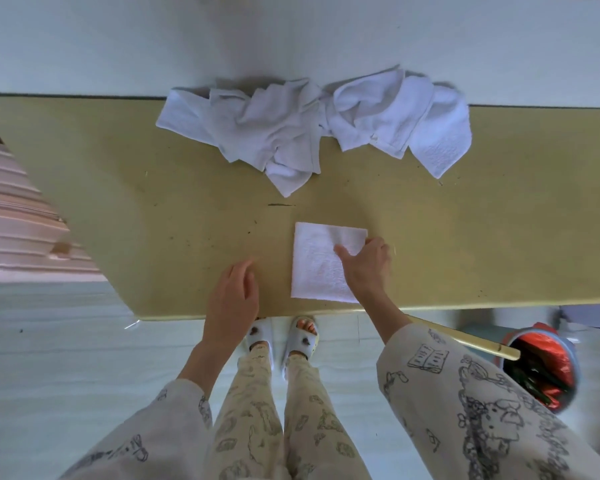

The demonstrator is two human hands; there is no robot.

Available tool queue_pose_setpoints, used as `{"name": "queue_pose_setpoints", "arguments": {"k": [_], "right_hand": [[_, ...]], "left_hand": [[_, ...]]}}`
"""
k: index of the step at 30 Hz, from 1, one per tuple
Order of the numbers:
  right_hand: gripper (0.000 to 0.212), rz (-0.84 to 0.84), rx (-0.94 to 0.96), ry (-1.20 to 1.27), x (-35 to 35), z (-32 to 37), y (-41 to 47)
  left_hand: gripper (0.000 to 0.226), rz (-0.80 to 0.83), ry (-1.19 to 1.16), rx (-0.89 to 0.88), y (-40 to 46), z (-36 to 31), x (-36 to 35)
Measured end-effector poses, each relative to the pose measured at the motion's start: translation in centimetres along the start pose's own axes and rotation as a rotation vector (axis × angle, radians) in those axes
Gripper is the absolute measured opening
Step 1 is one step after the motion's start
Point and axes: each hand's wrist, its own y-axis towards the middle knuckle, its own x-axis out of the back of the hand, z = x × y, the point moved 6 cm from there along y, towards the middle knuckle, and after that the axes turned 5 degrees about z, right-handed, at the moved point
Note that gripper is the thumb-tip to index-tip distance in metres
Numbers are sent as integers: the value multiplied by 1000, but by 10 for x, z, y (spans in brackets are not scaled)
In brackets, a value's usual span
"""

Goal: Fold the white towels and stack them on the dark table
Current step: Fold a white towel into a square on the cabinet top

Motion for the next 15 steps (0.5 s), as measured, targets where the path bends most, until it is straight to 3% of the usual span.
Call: {"name": "queue_pose_setpoints", "arguments": {"k": [6, 12, 15], "right_hand": [[58, 64, 21, -145, -27, 25, -15], [63, 119, -116, -96, -36, 31, -17], [60, 146, -92, -109, -33, 36, -20]], "left_hand": [[30, -12, -90, 44, -9, 22, 15], [30, 53, -124, 103, -12, 45, 34], [30, 63, -138, 123, -10, 50, 47]]}}
